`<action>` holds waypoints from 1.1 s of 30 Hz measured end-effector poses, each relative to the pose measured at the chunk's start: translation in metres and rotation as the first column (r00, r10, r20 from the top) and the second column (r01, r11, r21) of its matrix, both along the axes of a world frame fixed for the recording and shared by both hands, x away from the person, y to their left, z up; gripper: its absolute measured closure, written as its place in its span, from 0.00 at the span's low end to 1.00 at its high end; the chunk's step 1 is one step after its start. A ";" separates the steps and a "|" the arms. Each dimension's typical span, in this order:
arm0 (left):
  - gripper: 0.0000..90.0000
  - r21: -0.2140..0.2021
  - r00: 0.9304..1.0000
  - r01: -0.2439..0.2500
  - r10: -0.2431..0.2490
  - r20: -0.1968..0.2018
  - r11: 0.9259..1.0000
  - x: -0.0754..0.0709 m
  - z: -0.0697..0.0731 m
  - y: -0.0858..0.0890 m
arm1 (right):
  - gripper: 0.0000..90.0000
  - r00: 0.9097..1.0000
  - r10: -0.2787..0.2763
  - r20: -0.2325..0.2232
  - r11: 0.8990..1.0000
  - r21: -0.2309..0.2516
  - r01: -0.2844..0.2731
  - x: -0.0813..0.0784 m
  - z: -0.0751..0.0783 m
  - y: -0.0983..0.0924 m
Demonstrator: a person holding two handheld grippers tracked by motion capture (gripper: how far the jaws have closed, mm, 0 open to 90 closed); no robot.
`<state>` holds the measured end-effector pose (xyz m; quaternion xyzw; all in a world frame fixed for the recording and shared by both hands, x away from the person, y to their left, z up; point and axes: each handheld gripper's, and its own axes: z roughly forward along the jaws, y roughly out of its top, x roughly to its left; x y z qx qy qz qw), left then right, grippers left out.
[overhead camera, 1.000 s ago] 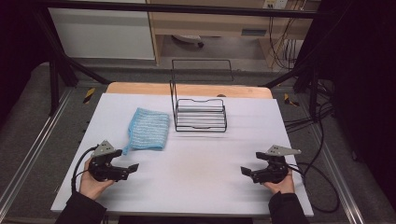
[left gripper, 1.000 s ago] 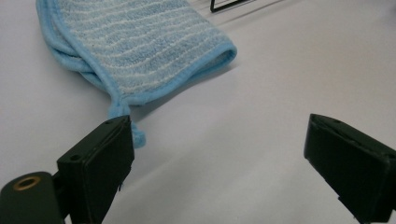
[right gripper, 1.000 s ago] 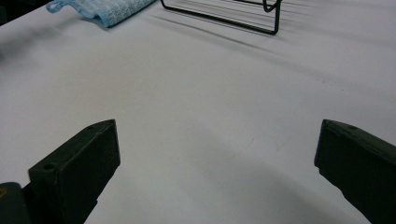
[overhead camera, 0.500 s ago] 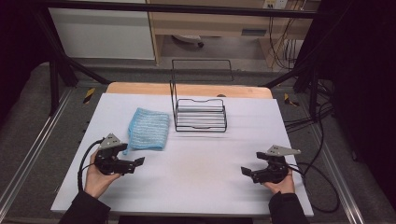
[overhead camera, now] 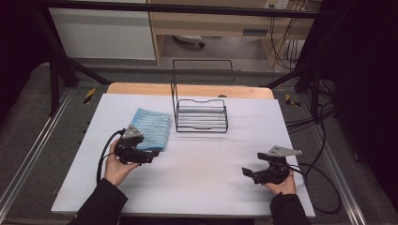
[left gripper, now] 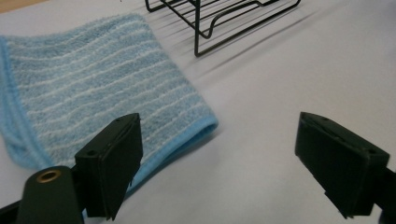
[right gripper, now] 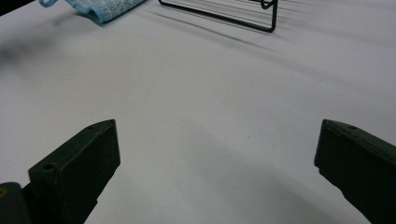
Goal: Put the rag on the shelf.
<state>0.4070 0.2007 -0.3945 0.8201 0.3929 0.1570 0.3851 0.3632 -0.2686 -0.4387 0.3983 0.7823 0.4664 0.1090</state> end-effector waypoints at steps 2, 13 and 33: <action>0.22 0.007 1.000 -0.004 0.004 0.000 1.000 0.004 -0.003 -0.006 | 0.01 1.000 0.000 0.000 1.000 -0.001 0.000 0.000 0.000 0.000; 0.46 0.059 0.998 -0.037 0.039 -0.039 0.998 0.030 -0.028 -0.027 | 0.01 1.000 0.002 -0.001 1.000 -0.006 -0.002 0.000 -0.001 0.001; 0.77 0.085 0.992 -0.103 0.108 -0.058 0.991 0.038 -0.047 -0.031 | 0.01 1.000 0.005 -0.009 1.000 -0.008 -0.005 0.001 -0.002 0.002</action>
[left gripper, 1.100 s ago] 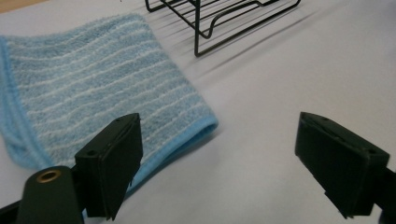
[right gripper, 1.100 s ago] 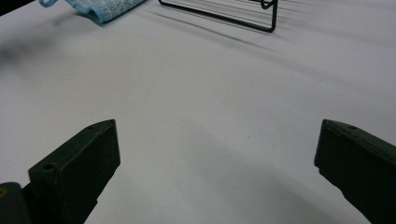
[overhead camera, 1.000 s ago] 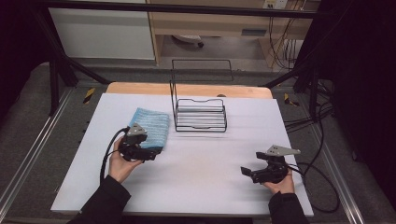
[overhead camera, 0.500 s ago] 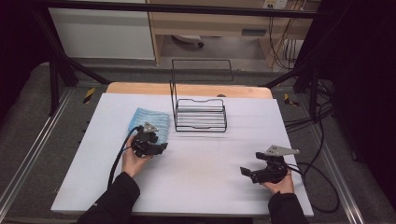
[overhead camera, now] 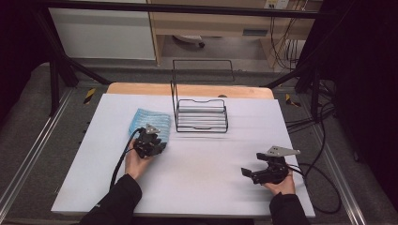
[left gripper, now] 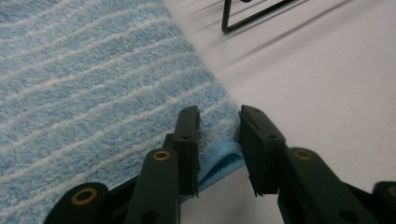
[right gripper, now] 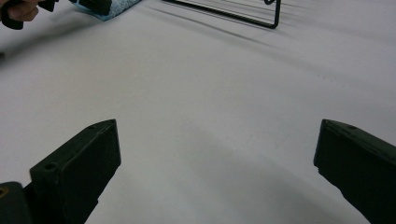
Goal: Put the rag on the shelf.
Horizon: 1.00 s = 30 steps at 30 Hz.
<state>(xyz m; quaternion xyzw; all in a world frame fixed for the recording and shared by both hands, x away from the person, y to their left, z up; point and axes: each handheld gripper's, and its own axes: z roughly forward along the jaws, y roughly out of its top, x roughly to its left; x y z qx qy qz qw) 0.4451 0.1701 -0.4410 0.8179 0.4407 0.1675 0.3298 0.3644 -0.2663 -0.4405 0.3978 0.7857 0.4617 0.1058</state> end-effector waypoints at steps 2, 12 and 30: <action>0.81 0.004 1.000 -0.004 0.004 -0.002 1.000 0.001 0.000 0.000 | 0.01 1.000 0.000 0.000 1.000 0.000 0.000 0.000 0.000 0.000; 0.95 0.015 1.000 0.007 -0.007 0.003 1.000 0.002 0.001 0.001 | 0.01 1.000 -0.001 0.000 1.000 0.003 0.001 0.000 0.000 0.000; 0.96 0.013 0.998 0.067 -0.067 -0.016 0.998 -0.014 0.017 0.020 | 0.01 1.000 0.002 0.005 1.000 0.003 -0.002 0.000 0.000 -0.001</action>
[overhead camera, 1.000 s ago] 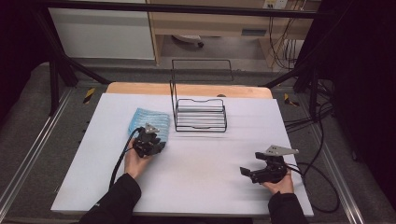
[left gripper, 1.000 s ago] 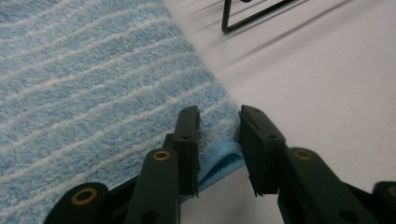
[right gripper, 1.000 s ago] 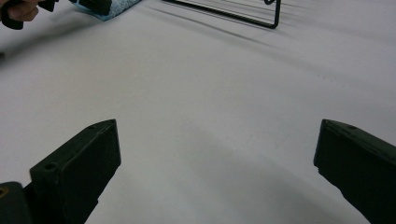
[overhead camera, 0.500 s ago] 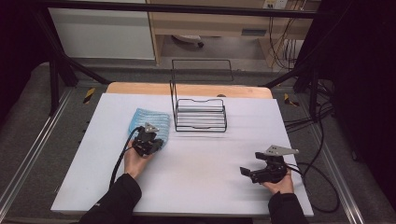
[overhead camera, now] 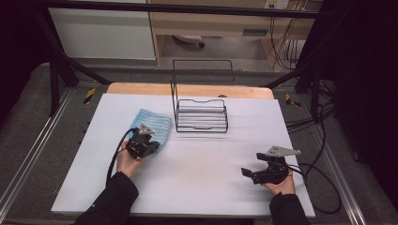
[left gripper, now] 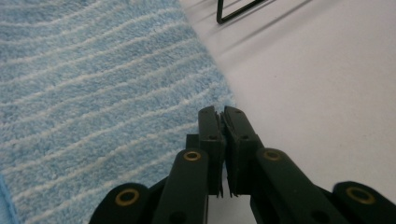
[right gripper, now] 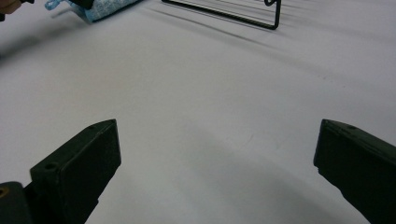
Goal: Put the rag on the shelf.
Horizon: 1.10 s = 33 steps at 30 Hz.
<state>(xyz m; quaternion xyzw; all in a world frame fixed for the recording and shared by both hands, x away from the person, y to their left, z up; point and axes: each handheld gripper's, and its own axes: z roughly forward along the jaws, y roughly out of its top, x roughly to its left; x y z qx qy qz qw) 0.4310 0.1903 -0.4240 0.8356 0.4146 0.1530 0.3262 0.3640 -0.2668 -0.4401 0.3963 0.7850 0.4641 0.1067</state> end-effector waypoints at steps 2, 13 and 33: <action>0.96 0.008 1.000 0.008 -0.008 -0.003 1.000 -0.003 0.001 0.004 | 0.01 1.000 -0.002 0.000 1.000 0.000 0.002 0.000 0.000 0.000; 0.96 -0.013 0.999 0.034 -0.035 -0.035 0.999 -0.026 0.001 0.019 | 0.01 1.000 -0.003 0.000 1.000 0.003 0.003 0.000 0.000 0.000; 0.53 -0.077 0.996 -0.063 0.068 0.056 0.995 -0.020 0.014 0.049 | 0.01 1.000 0.003 0.001 1.000 -0.002 -0.003 0.000 0.000 0.001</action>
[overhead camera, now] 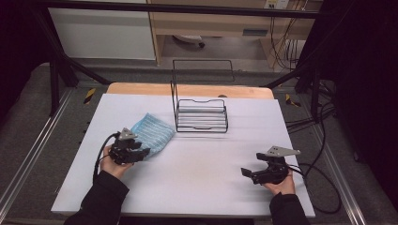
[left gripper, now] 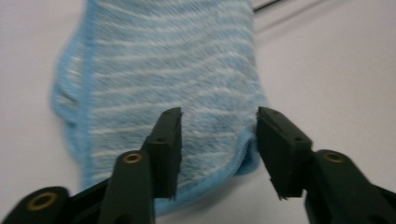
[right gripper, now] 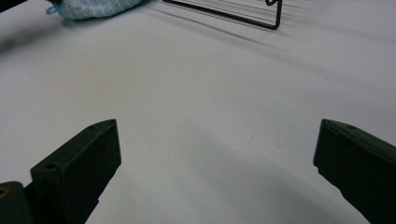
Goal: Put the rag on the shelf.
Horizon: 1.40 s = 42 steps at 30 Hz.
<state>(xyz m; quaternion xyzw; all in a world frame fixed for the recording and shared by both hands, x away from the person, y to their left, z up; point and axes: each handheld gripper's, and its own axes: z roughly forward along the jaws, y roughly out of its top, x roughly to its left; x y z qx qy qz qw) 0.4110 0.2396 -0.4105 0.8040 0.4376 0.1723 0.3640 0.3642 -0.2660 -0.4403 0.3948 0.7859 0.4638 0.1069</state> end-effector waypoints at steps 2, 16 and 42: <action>0.51 0.017 0.999 -0.049 0.049 0.019 0.999 0.003 0.004 0.009 | 0.01 1.000 0.000 -0.004 1.000 -0.001 0.000 0.000 0.000 0.000; 0.85 0.080 0.982 -0.155 0.162 -0.098 0.985 0.026 -0.024 0.039 | 0.02 1.000 -0.001 -0.006 1.000 0.000 0.001 0.000 0.000 0.001; 0.70 0.023 0.980 -0.178 0.180 -0.087 0.984 0.046 -0.033 0.042 | 0.02 1.000 0.001 -0.009 1.000 -0.006 -0.001 0.000 -0.001 0.001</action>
